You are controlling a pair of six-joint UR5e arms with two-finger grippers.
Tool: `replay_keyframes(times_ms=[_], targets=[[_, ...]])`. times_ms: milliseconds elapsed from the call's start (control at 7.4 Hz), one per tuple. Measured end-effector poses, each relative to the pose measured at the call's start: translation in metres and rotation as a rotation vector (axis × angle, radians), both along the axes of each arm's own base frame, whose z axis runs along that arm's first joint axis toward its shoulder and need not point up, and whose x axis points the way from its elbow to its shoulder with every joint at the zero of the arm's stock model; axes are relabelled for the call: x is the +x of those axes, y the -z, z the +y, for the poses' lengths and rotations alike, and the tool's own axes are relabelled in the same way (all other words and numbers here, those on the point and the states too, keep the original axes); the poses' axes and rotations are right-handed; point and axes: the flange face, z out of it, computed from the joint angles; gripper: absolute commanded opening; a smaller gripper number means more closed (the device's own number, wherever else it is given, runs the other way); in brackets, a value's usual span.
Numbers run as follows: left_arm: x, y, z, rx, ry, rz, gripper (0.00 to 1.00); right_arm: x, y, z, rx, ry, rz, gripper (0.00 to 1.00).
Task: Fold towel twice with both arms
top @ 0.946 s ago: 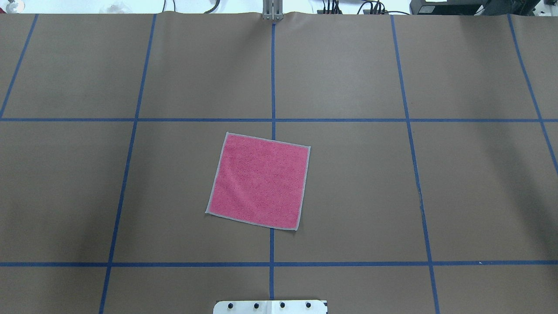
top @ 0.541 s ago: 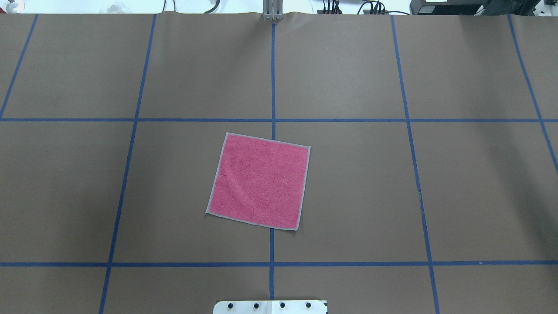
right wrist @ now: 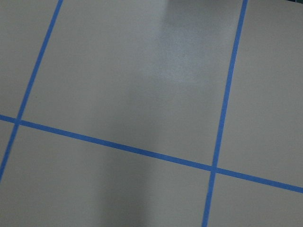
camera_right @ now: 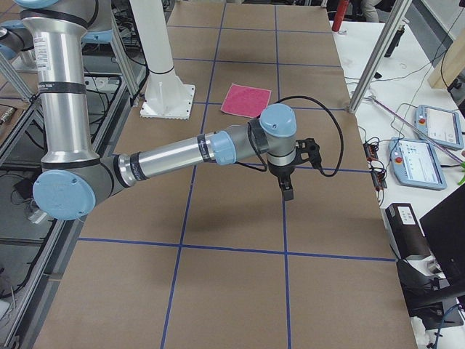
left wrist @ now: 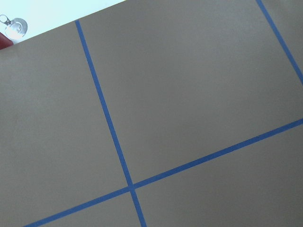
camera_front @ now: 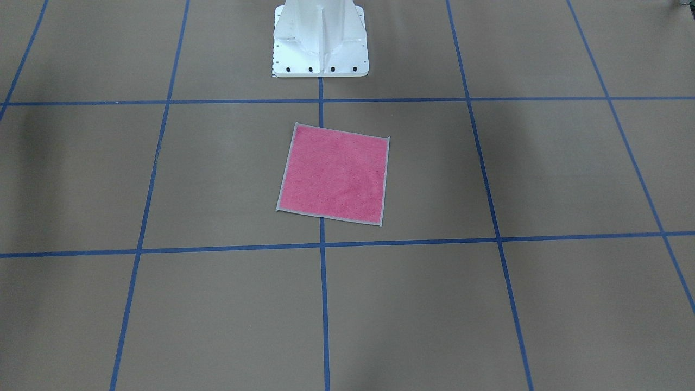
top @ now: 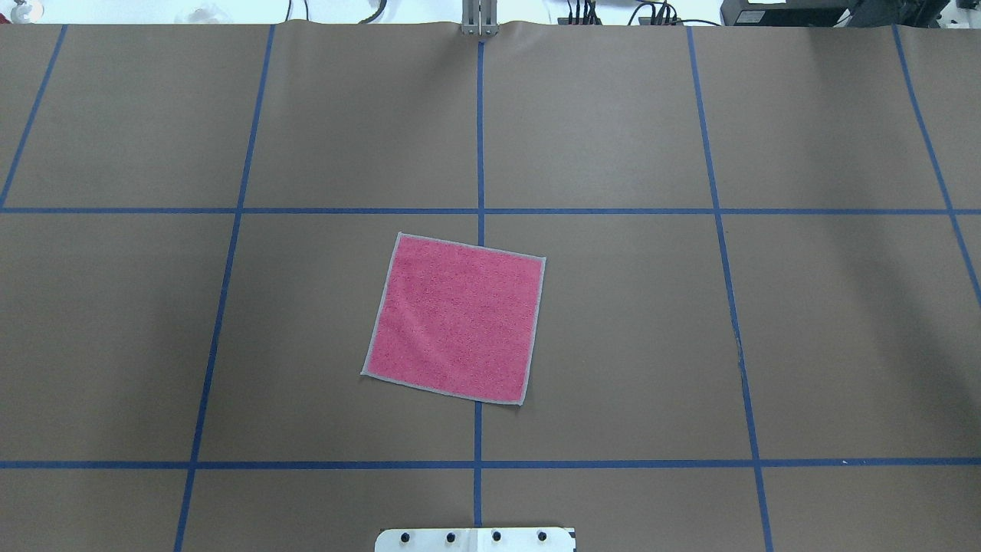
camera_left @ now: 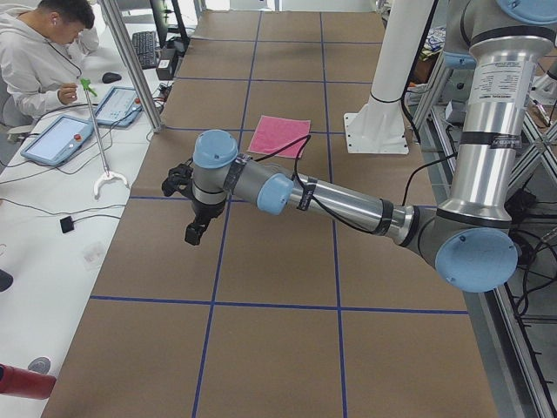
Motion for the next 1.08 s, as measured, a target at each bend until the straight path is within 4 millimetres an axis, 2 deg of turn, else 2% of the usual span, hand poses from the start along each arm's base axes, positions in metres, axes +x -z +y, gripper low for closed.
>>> replay_keyframes(times_ms=[270,541,811,1081], targets=[[0.077,0.034,0.005,-0.032,0.024,0.103,1.0,-0.044,0.024,0.003,-0.037,-0.065,-0.066,1.0],[0.153,0.069,0.024,-0.137,0.069,0.227,1.0,-0.105,0.042,0.009,-0.076,-0.121,-0.113,1.0],[0.232,0.11,0.051,-0.284,0.151,0.309,1.0,-0.181,0.078,0.034,-0.14,-0.219,-0.155,0.99],[0.329,0.148,0.087,-0.382,0.223,0.354,1.0,-0.241,0.119,0.071,-0.219,-0.334,-0.215,0.99]])
